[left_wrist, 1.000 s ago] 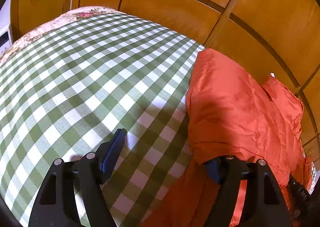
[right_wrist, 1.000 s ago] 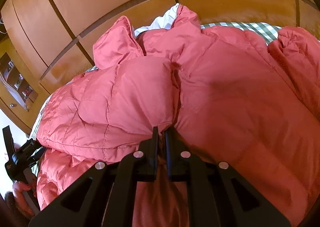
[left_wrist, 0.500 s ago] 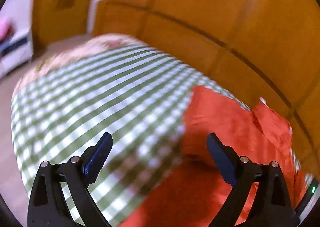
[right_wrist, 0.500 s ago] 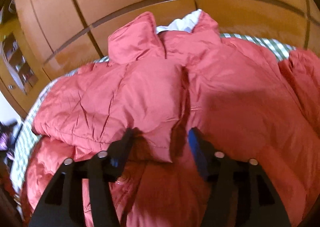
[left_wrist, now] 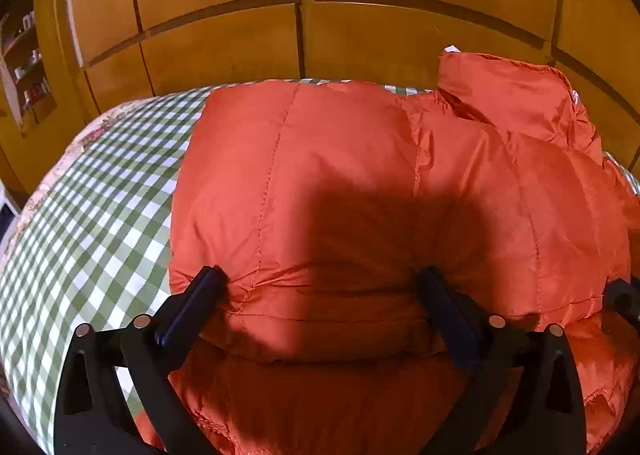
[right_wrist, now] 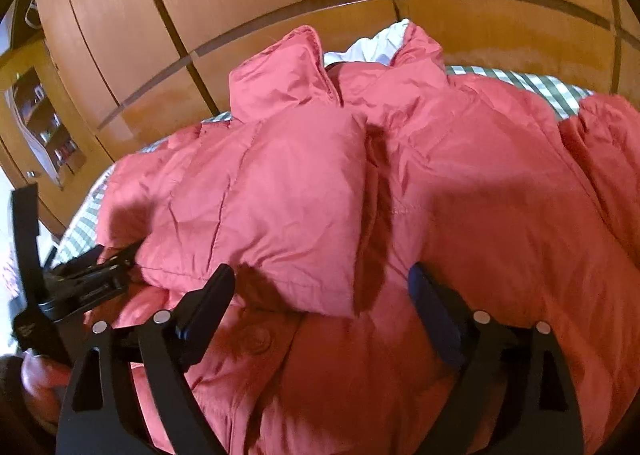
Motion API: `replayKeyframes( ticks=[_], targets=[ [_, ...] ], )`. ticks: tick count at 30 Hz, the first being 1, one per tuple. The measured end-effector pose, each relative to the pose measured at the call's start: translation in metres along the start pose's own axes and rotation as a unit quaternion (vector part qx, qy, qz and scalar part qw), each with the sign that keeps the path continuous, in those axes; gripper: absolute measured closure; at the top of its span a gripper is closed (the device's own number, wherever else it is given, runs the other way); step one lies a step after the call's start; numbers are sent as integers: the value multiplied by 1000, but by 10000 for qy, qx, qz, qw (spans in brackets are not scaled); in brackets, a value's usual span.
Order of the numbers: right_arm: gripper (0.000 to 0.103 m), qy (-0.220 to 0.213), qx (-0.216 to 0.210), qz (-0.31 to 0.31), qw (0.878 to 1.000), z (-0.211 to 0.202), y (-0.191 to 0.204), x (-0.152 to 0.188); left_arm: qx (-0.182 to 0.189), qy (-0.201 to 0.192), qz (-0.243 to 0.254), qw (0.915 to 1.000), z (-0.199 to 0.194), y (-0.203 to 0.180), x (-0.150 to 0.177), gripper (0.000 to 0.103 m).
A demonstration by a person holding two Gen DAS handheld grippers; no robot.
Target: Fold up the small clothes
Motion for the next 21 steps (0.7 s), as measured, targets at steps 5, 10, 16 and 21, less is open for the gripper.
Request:
replayKeyframes(
  ticks=[5,10,16,21],
  targets=[
    [12,-430,-41,588,9973,-39,-22,4,23,-14,-41,10000,-2,2,3,4],
    [11,-708,328,1708,9822,-83,-101,17,-44,-12,3,10000,-4,0,5,4],
    [11,-852,895,2943,9477,-127,-209,59,-76,5,22,10000,-2,1,6,4],
    [19,-1174,927,3868,9100,-148,-278,92,-79,27,16,10000,-1,1,6,4]
  ],
)
Point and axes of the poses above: each gripper's, at about its wrist camera, not at the fingertips, and z roughly the way its jaws point, y to its left, x to its underside, the point moved 9 cm from there along z, roughly the way its jaws point, and after that the axes turned 14 degrees about -z, right-handed, at the moved point
